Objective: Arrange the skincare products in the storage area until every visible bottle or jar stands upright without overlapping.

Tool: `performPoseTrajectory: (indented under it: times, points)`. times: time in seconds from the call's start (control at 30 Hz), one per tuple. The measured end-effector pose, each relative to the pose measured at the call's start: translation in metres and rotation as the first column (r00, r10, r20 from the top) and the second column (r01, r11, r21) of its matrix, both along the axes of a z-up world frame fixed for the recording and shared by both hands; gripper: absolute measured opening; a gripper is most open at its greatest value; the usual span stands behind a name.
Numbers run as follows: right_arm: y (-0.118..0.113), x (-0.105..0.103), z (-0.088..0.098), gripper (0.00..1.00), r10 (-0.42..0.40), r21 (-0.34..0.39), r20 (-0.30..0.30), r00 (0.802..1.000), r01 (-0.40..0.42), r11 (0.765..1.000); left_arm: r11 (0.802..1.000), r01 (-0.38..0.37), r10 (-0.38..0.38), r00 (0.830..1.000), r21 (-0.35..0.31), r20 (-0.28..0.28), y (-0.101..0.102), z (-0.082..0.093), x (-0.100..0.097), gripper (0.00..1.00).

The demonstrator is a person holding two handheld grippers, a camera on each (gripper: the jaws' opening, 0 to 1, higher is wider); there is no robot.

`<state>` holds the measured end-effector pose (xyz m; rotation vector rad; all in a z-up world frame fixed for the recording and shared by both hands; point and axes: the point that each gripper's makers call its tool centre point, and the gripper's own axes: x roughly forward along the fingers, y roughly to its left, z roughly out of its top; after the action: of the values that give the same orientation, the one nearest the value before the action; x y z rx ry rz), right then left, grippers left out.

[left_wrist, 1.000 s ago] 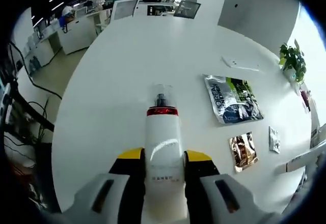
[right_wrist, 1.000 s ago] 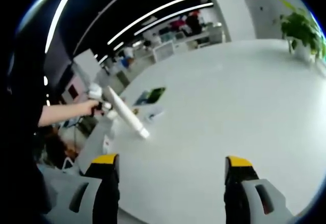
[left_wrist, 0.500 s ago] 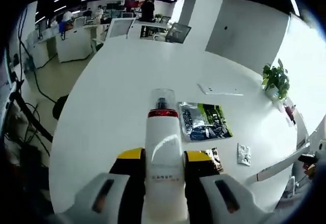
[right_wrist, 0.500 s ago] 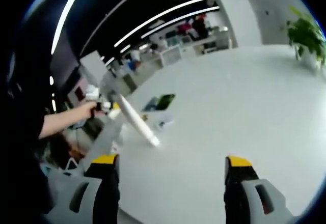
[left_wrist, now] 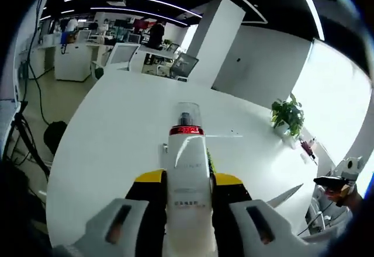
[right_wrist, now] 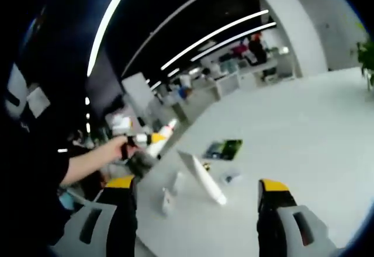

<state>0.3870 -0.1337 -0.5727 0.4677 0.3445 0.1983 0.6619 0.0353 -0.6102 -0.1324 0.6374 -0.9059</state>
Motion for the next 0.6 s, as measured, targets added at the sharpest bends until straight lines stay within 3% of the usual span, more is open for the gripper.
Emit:
performPoseTrajectory:
  times: [0.13,0.3,0.4,0.6]
  points:
    - [0.015,0.017,0.021,0.87,0.042,0.023,0.033,0.999,-0.043,0.999,0.998,0.025,-0.023,0.999,-0.055,0.038,-0.005,0.030,-0.020,0.24]
    - [0.048,0.048,0.080,0.90,0.096,0.129,0.170,0.981,-0.119,0.985,0.989,0.073,-0.067,0.996,-0.132,0.052,-0.012,0.059,-0.048,0.24]
    - [0.067,0.064,0.102,0.90,0.131,0.164,0.211,0.969,-0.167,0.972,0.985,0.095,-0.085,0.994,-0.143,0.071,-0.015,0.072,-0.063,0.24]
    - [0.088,0.088,0.094,0.91,0.175,0.146,0.167,0.970,-0.200,0.969,0.968,0.147,-0.129,0.987,-0.202,0.099,-0.022,0.101,-0.098,0.24]
